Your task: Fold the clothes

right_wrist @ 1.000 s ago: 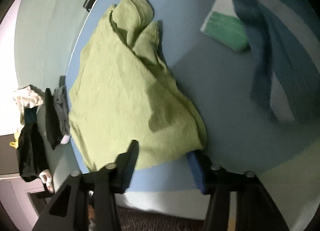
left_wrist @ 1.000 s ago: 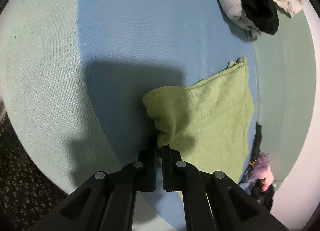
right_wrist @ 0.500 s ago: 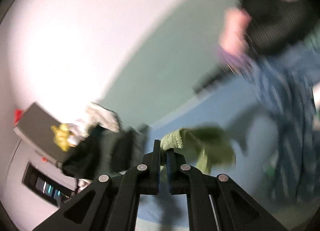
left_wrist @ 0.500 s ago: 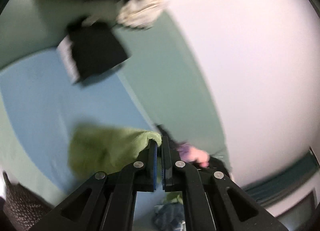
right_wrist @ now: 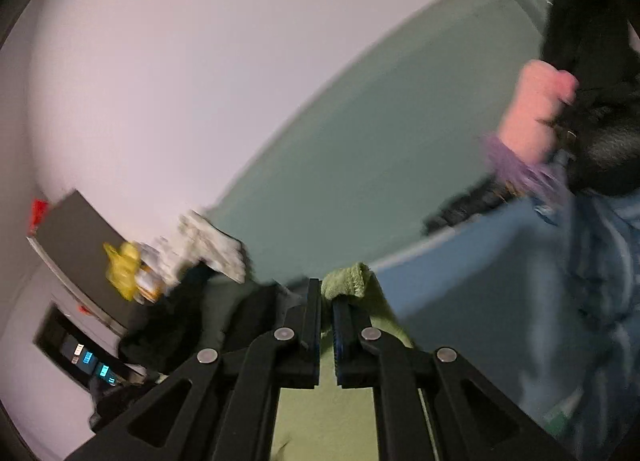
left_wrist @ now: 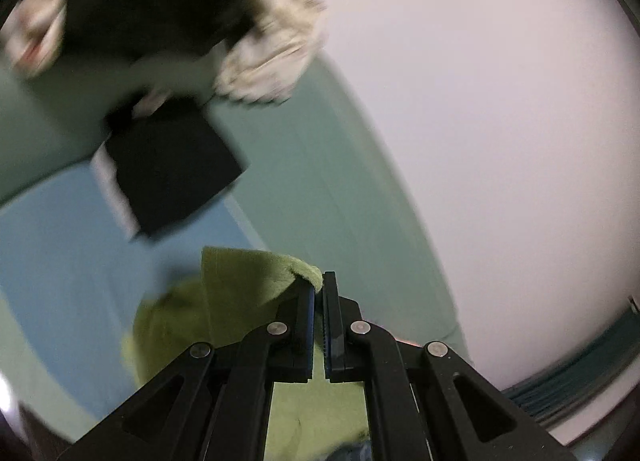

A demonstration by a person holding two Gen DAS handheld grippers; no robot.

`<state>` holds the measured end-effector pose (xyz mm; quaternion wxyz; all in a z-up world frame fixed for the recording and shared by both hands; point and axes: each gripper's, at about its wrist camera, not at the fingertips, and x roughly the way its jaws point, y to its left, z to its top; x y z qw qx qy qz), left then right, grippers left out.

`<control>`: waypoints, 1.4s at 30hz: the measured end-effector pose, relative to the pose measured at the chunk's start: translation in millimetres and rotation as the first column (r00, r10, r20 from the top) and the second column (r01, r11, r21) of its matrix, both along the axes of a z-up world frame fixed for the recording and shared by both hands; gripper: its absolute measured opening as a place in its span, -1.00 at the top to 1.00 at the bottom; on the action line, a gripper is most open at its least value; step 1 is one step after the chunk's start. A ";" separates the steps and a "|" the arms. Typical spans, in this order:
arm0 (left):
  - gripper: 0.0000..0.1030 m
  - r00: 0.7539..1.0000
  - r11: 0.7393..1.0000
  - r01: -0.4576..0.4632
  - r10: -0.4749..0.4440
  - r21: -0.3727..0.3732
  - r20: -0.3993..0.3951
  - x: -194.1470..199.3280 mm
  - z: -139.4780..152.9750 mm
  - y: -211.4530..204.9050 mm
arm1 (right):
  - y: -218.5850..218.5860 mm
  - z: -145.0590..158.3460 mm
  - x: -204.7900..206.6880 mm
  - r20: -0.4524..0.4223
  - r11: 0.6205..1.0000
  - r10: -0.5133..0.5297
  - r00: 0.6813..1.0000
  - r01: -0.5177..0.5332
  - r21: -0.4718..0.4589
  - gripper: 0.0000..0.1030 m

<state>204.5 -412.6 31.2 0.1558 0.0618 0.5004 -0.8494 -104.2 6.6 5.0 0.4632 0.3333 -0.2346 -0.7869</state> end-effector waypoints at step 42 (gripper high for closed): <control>0.10 0.575 0.927 0.315 -0.015 -0.204 0.818 -59.6 -221.2 134.2 | 44.6 -272.6 41.3 0.591 0.853 -0.067 0.804 -0.261 0.451 0.41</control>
